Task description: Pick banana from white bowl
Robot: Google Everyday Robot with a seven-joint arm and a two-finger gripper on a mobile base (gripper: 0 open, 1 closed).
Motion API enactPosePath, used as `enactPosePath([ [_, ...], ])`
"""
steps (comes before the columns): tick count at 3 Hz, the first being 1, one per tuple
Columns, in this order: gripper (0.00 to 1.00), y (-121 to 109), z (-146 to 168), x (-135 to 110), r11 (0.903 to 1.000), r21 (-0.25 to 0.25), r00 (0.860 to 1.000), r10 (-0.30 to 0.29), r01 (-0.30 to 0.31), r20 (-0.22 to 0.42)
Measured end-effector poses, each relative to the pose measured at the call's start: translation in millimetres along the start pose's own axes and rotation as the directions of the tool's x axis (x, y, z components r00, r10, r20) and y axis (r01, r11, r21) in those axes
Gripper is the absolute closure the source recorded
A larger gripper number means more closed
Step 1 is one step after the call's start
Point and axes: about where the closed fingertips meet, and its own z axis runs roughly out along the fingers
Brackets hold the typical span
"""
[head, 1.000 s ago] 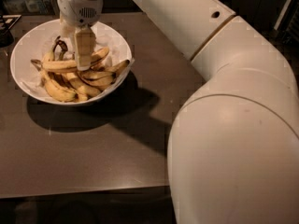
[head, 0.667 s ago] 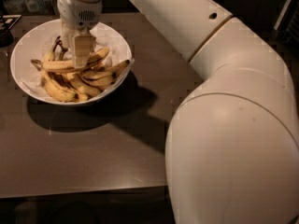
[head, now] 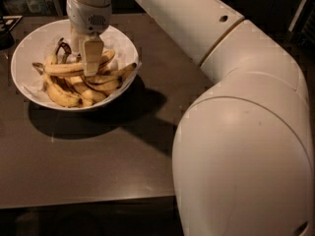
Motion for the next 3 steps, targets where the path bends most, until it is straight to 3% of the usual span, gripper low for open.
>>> enactPosePath([
  [3,0.42,1.7,16.2,22.3,0.9992,-0.040,1.000,0.004,-0.005,-0.025],
])
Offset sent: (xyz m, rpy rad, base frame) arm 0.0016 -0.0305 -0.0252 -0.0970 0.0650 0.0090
